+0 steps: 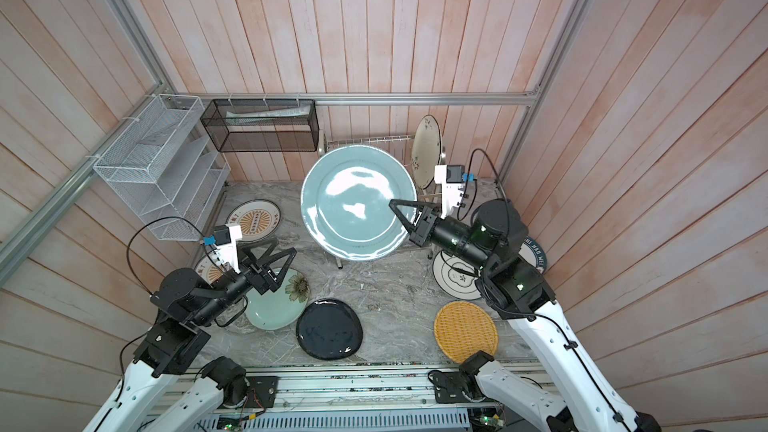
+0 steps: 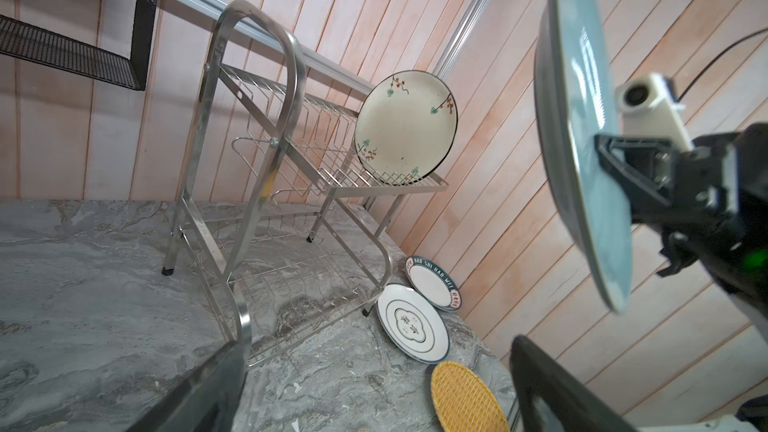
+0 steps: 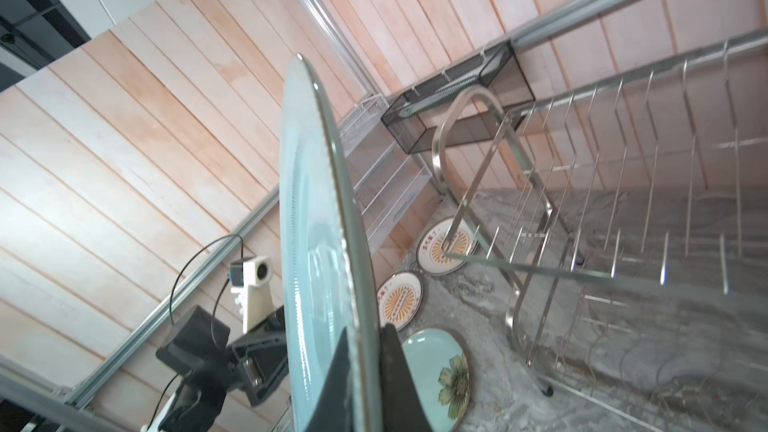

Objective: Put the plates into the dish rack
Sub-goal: 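Carry the teal plate into the rack with the right gripper while the left arm withdraws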

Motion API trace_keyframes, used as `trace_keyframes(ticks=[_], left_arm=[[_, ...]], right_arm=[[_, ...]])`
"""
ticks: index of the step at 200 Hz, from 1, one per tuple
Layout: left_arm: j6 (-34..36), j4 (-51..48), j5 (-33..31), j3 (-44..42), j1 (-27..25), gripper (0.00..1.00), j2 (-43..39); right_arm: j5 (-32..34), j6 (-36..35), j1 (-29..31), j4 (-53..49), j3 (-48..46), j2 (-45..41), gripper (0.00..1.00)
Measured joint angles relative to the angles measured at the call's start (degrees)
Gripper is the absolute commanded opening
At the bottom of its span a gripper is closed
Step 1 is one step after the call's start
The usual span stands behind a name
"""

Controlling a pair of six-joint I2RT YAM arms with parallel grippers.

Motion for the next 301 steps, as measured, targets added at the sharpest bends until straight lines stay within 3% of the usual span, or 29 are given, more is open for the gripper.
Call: trace_keyframes(ticks=[72, 112, 153, 209, 248, 301], left_arm=[[6.97, -1.97, 0.48, -2.71, 0.00, 1.00, 0.07], [8.98, -2.36, 0.92, -2.97, 0.33, 1.00, -3.52], [9.07, -1.14, 4.66, -3.76, 4.66, 1.00, -4.50], [8.44, 0.31, 9.53, -5.03, 6.75, 1.00, -3.80], [7.85, 1.11, 11.28, -5.27, 7.48, 1.00, -2.56], [7.34, 1.79, 12.79, -5.57, 7.67, 1.00, -2.29]], right_arm=[[26.23, -13.70, -0.02, -12.37, 30.42, 22.12, 0.00], [40.85, -22.34, 0.00, -17.35, 38.40, 29.55, 0.00], [52.28, -31.30, 0.02, -20.00, 47.76, 36.87, 0.00], [59.69, -38.73, 0.07, -19.96, 49.86, 40.79, 0.00], [60.13, -41.53, 0.11, -19.43, 48.85, 41.42, 0.00], [59.47, -44.04, 0.09, -16.68, 40.17, 40.06, 0.00]])
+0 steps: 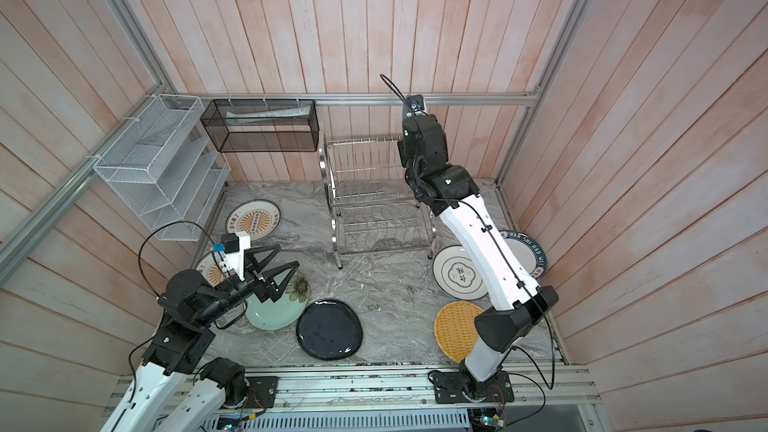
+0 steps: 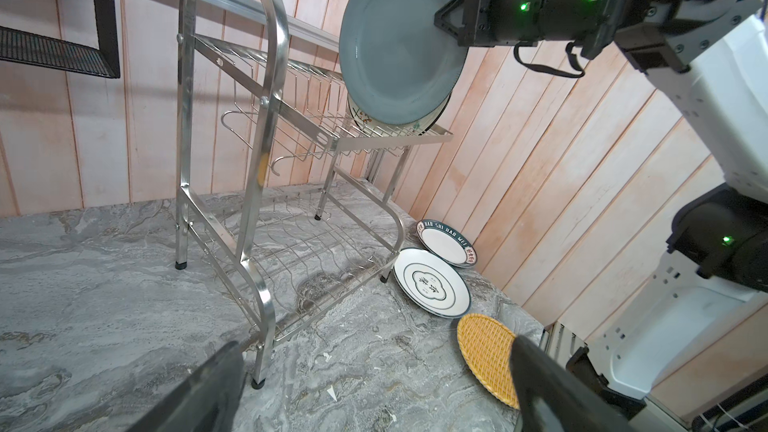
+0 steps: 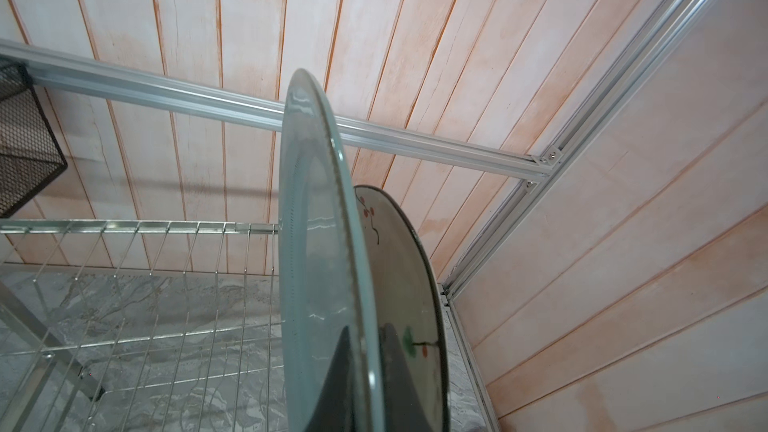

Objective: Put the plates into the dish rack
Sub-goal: 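Carry the teal plate into the rack with the right gripper while the left arm withdraws, then lower the teal plate into the rack slot beside the cream plate with the right gripper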

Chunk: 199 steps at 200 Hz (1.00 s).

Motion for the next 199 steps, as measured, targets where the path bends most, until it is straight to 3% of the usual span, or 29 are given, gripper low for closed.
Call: trace_keyframes(ticks=[199], left_arm=[[-0.42, 0.39, 1.20, -0.09, 0.11, 1.00, 0.37]], right_arm=[[-3.26, 3.58, -1.95, -0.92, -3.43, -0.90, 0.00]])
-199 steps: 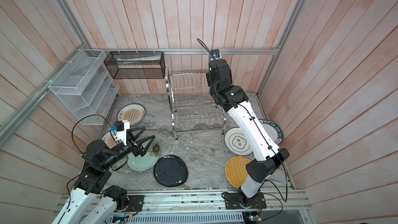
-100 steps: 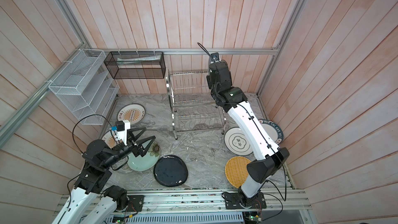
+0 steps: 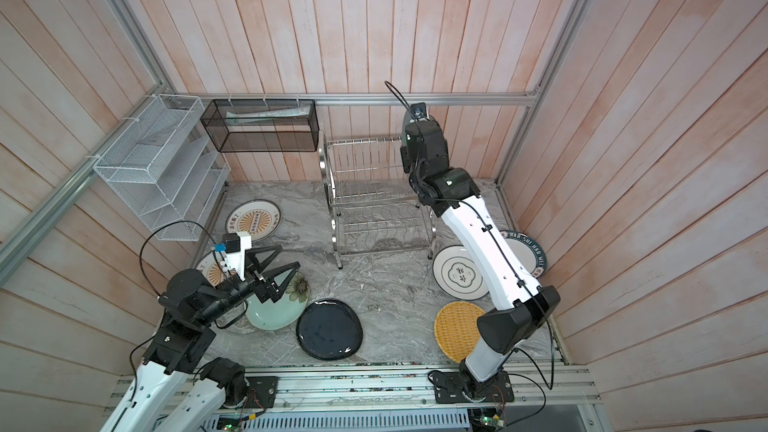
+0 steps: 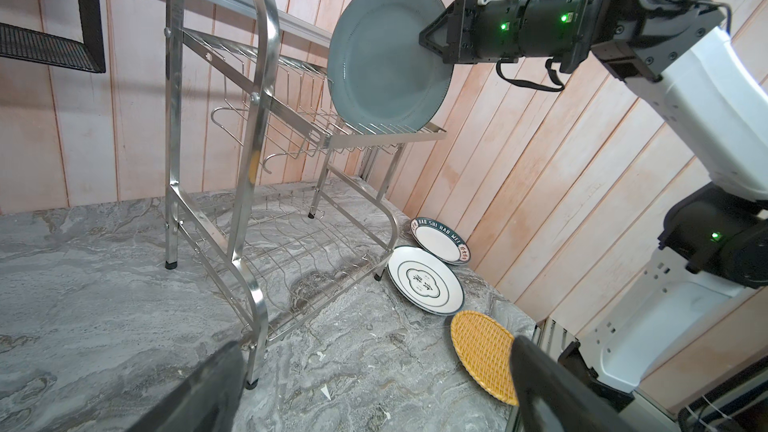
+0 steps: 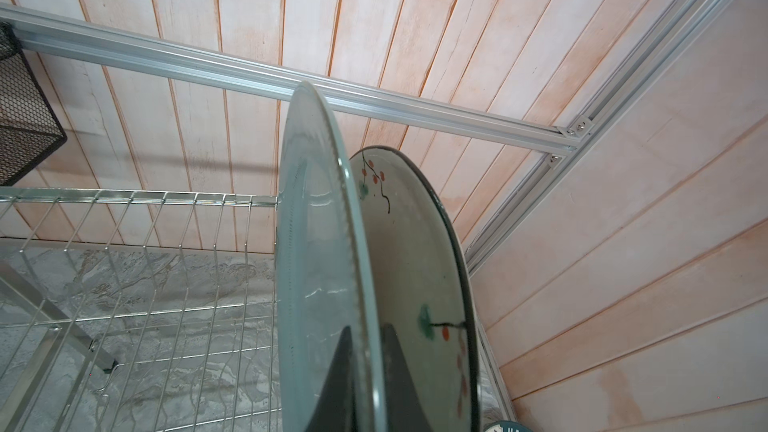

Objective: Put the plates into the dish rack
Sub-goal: 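Lower the teal plate into the rack slot beside the cream plate with the right gripper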

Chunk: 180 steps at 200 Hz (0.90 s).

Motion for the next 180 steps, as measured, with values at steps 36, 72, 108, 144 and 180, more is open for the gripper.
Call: trace_keyframes(ticks=[36, 72, 108, 144, 180], left_arm=[[-0.02, 0.00, 0.02, 0.00, 0.00, 1.00, 0.00], [-0.04, 0.00, 0.00, 0.00, 0.00, 1.00, 0.00], [-0.13, 0.00, 0.00, 0.00, 0.00, 1.00, 0.00], [-0.20, 0.00, 0.00, 0.00, 0.00, 1.00, 0.00], [-0.22, -0.02, 0.00, 0.00, 0.00, 1.00, 0.00]], right_arm=[[1.09, 0.85, 0.70, -0.22, 0.00, 0.00, 0.00], [2.67, 1.68, 1.53, -1.11, 0.31, 0.00, 0.00], [3.48, 1.99, 2.19, -1.09, 0.17, -0.13, 0.00], [2.86, 1.46, 2.10, -0.24, -1.77, -1.79, 0.00], [0.87, 1.46, 1.29, -0.98, -1.97, -2.64, 0.10]])
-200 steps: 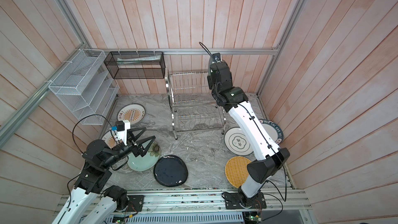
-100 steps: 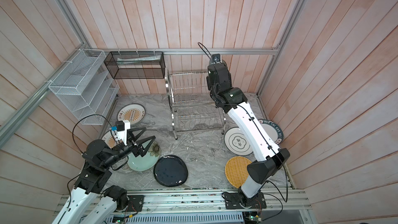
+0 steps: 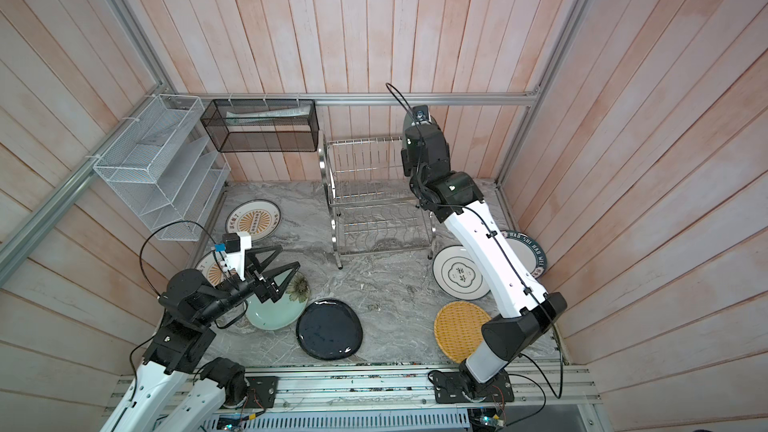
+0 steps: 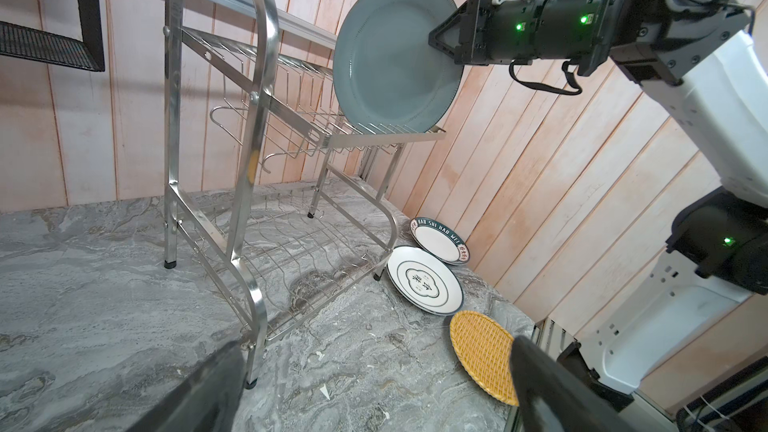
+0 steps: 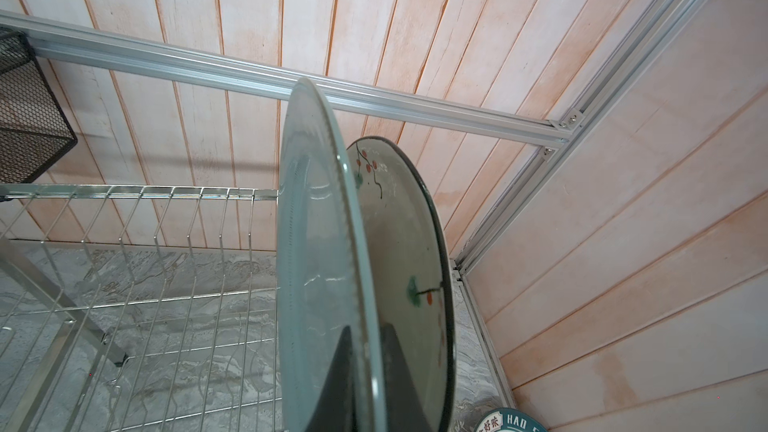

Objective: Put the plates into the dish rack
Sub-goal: 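Lower the teal plate into the rack slot beside the cream plate with the right gripper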

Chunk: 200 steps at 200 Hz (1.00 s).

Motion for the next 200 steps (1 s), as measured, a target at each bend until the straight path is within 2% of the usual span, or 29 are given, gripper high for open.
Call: trace_keyframes(ticks=[33, 84, 150, 200], left_arm=[[0.00, 0.00, 0.00, 0.00, 0.00, 1.00, 0.00], [0.00, 0.00, 0.02, 0.00, 0.00, 1.00, 0.00], [-0.20, 0.00, 0.04, 0.00, 0.00, 1.00, 0.07], [-0.22, -0.02, 0.04, 0.00, 0.00, 1.00, 0.07]], right_arm=[[-0.74, 0.07, -0.09, 0.00, 0.00, 0.00, 0.12], [-1.31, 0.83, -0.63, -0.02, 0.00, 0.00, 0.25], [-2.29, 1.09, -1.70, -0.07, 0.00, 0.00, 0.33], [-3.50, 1.09, -1.70, 0.07, 0.02, 0.00, 0.31]])
